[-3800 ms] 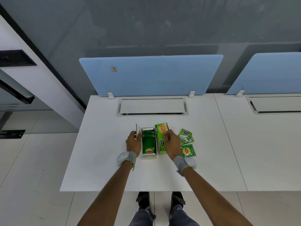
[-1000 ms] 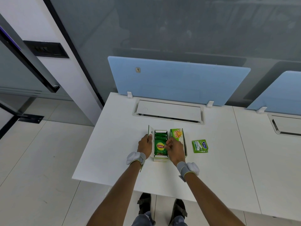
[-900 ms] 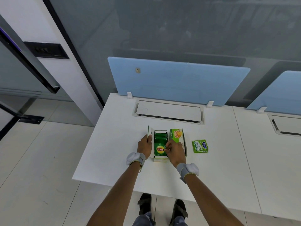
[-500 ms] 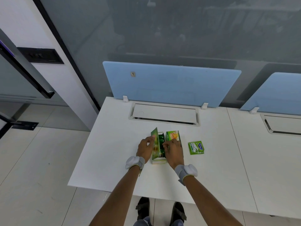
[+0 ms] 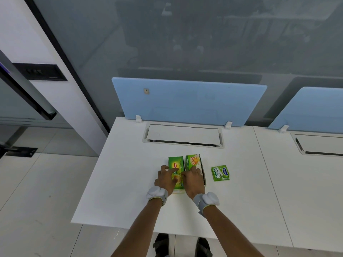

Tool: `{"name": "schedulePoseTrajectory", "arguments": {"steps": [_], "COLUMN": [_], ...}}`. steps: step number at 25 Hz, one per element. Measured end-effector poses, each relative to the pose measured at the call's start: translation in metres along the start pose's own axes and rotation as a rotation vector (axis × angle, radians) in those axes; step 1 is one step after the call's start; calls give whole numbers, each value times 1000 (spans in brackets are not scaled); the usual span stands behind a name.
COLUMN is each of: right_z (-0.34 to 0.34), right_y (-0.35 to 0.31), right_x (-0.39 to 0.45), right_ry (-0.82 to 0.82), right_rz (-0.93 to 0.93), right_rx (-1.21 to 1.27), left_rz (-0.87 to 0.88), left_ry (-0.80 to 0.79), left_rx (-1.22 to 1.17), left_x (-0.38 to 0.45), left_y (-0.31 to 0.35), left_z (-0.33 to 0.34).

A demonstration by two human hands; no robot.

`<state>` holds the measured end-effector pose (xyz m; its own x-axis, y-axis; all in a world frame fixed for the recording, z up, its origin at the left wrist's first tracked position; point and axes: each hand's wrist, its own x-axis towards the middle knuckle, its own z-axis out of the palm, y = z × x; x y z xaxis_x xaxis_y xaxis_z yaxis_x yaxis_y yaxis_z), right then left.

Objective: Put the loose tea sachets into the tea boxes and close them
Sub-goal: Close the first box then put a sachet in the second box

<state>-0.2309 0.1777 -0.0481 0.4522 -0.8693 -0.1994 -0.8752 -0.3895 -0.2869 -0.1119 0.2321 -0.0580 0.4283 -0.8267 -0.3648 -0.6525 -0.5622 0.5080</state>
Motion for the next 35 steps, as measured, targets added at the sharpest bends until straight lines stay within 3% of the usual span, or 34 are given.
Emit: {"name": "schedulePoseTrajectory", "arguments": {"steps": [3,9,12,16,20,25,27,31,35], "right_z": [1,-21,-26,-19,-11,-19,-27,-37,-25], "right_y": [4,31,43,35,33,50,48,28,18], "right_x": [-1,3,3,3,8,13,13,11,13], "right_ry": [-30,213,146,65,77,118,131,153,-62], "right_rz": [-6,239,286,284,301,375,305,112,7], "right_rx": [51,261,149,70,215,736,799,867,888], "left_rz": [19,159,348,384,355,293,252,83,93], "left_ry": [-6,39,-26,-58,-41,-13,3,106,189], "left_rx": [62,204,292,265,152,32,-37,-390,-488], "left_x": [1,3,4,4,4,3,1,-2,2], "left_y": [2,13,24,37,36,42,46,58,66], "left_z": [-2,-7,-3,4,2,1,-2,-14,-17]}}
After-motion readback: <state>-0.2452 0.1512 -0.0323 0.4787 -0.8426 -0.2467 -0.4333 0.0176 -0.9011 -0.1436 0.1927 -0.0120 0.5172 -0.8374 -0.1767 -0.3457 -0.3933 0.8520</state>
